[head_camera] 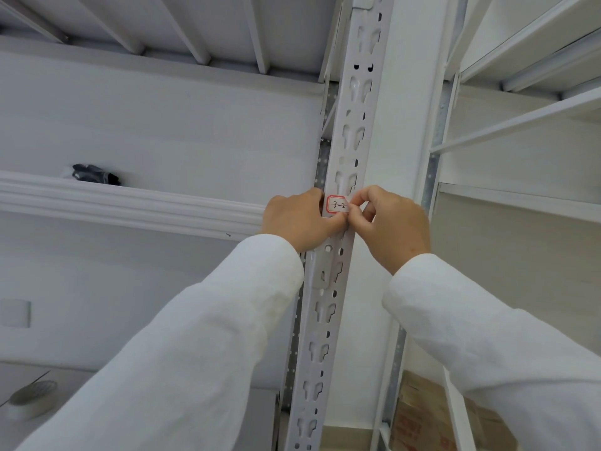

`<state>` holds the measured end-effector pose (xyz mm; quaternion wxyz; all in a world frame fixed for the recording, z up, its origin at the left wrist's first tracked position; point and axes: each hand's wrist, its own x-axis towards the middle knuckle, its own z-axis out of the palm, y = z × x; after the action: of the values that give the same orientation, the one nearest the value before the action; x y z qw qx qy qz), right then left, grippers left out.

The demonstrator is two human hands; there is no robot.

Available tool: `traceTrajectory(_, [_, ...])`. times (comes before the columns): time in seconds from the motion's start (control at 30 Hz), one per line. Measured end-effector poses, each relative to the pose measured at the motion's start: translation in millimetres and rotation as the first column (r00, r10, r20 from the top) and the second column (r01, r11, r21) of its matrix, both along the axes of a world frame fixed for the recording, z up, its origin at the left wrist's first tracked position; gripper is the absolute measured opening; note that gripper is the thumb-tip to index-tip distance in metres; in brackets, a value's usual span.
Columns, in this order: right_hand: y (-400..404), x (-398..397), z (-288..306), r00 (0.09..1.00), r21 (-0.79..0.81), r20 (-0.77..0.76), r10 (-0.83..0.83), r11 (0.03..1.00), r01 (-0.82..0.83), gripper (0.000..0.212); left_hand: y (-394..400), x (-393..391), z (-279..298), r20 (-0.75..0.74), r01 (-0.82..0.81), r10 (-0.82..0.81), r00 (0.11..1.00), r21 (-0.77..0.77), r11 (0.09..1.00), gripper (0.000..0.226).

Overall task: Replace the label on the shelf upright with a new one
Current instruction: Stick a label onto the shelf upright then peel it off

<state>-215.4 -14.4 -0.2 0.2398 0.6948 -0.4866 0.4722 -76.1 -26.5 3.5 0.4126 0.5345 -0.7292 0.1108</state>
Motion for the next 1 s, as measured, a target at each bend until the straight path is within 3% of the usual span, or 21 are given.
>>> traceTrajectory(0.13, [0.0,-4.1,-5.4,0.999,-0.033,-0.049,-0.017,0.999,0.015,0.011,0.2,0.6,0.4,0.005,0.0,0.0,1.0,-0.005,1.0,0.036])
traceTrajectory(0.23, [-1.3,-6.7,-9.0,1.0,-0.095,-0.004,0.016,0.995,-0.017,0.011,0.1,1.2,0.2,0.021,-0.007,0.007,1.0,-0.006,1.0,0.038])
traceTrajectory(0.4, [-6.2,-5.3,-7.2,0.997,-0.152,-0.037,0.066,0.986,-0.071,0.023,2.0,0.6,0.0,0.019,-0.004,0.004,1.0,-0.016,1.0,0.034])
traceTrajectory(0.53, [-10.1,-2.6,-6.9,0.991,-0.205,-0.132,0.026,0.977,-0.053,0.023,1.9,4.1,0.7,0.028,0.036,-0.036,0.999,0.003,0.999,0.032])
traceTrajectory(0.73, [-9.0,-5.7,-4.0,0.996,-0.213,-0.09,0.026,0.976,-0.045,0.015,2.9,6.8,0.0,0.042,0.069,-0.07,0.997,0.022,0.997,0.033])
traceTrajectory(1.0, [1.2,2.8,9.7,1.0,0.014,0.005,0.02,1.0,-0.02,0.011,5.7,7.4,0.6,0.039,0.064,-0.066,0.997,0.029,0.997,0.031])
